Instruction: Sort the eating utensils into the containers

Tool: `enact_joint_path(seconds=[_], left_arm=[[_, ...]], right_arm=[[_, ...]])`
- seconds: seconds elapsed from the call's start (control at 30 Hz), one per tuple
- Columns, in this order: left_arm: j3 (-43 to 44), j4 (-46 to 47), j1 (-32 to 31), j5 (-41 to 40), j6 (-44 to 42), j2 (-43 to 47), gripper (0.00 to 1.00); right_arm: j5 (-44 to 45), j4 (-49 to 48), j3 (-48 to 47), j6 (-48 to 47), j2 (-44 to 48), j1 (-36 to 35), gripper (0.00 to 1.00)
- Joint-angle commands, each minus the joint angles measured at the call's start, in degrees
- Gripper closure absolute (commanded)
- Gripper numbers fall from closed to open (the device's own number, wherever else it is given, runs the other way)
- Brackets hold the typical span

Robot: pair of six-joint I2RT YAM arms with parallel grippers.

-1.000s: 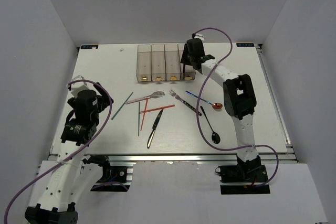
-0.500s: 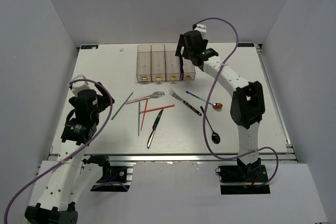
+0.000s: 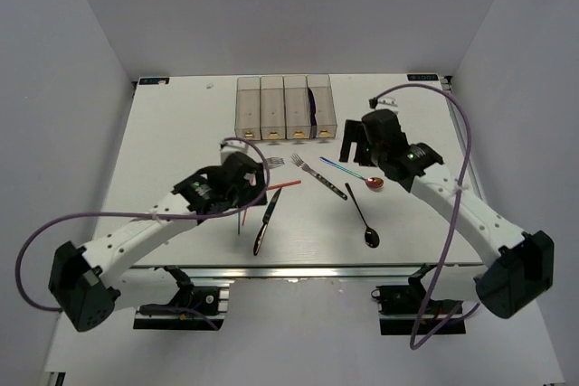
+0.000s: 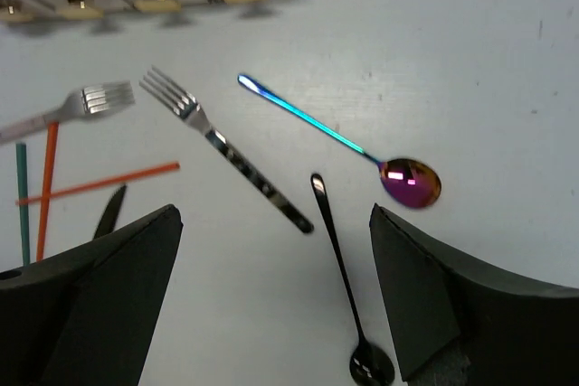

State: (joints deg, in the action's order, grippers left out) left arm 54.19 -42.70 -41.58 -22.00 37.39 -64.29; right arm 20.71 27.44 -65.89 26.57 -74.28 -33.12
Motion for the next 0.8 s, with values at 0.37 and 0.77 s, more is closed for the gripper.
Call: enact_joint_path(seconds=[0.37, 0.77], left_arm=[[-6.29, 0.42, -12.2, 2.75, 4.8, -13.75, 0.04], [-3.57, 2.27, -12.65, 5.12, 0.06, -23.41, 0.21]], right_arm=[[-10.25, 2.45, 11.48, -3.89, 13.9, -0.36, 0.11], [-13.33, -1.07, 14.82, -3.36, 13.81, -0.36, 0.11]])
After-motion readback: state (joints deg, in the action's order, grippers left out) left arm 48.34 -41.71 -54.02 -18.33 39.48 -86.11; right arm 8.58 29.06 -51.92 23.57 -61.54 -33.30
